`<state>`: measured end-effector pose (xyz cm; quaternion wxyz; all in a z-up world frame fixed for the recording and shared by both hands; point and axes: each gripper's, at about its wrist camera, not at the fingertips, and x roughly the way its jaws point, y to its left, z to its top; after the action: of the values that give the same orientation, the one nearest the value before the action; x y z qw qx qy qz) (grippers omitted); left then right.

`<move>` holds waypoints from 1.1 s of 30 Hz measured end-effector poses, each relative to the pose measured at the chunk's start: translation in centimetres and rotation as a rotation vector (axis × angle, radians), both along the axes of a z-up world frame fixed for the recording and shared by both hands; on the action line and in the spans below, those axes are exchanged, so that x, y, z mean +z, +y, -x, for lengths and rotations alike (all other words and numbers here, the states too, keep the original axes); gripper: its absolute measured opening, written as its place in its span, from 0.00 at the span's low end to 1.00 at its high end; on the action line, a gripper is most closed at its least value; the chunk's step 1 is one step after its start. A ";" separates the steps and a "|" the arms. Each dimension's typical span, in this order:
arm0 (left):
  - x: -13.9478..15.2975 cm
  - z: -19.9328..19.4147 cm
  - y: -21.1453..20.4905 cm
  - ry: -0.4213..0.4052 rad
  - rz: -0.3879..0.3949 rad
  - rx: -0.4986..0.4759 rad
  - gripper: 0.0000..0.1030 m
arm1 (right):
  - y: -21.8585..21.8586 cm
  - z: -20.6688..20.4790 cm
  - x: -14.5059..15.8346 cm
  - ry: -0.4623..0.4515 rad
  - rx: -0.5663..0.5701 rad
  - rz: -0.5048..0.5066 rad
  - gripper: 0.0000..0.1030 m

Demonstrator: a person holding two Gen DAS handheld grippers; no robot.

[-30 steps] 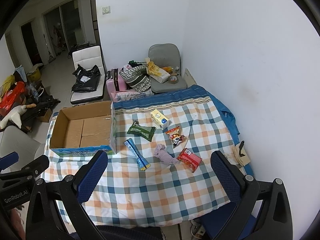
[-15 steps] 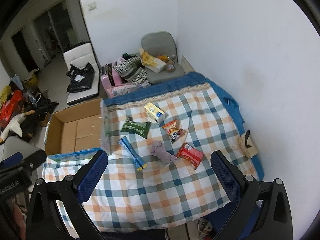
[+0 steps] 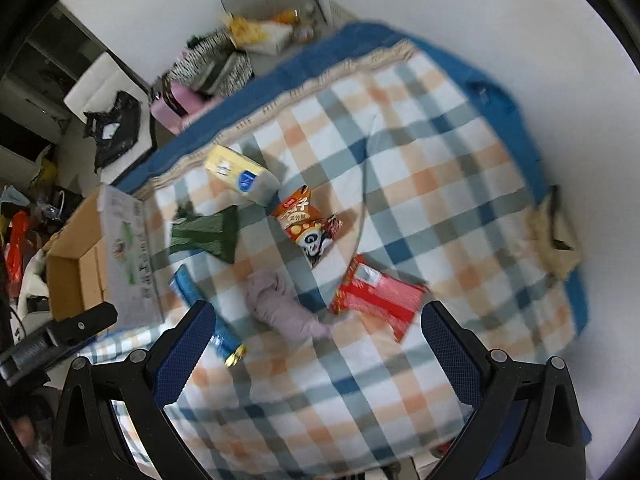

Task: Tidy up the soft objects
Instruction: 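Grasp the green snack bag with the left tool while the right tool grasps the orange panda snack bag, then carry both bags over the cardboard box and open both tools to drop them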

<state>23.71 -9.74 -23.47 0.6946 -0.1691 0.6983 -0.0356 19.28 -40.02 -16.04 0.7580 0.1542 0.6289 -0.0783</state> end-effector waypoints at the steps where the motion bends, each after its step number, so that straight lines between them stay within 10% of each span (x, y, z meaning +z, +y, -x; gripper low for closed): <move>1: -1.4 -1.0 0.0 0.030 0.019 0.029 0.99 | -0.3 -1.1 -1.6 0.013 -0.005 -0.015 1.00; 17: -16.1 -11.0 -2.1 0.377 0.063 0.220 0.93 | 0.7 -9.5 -17.1 0.207 -0.054 -0.097 0.84; 22: -16.8 -11.6 -2.9 0.358 0.070 0.166 0.59 | 1.0 -10.4 -19.6 0.242 -0.061 -0.126 0.72; 33: -13.0 -10.8 -6.5 0.166 -0.115 -0.100 0.39 | 2.4 -11.3 -20.0 0.258 -0.032 -0.124 0.56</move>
<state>34.51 -16.23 -36.47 0.6403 -0.0964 0.7619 -0.0158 30.56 -37.61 -36.02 0.6586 0.1994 0.7221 -0.0707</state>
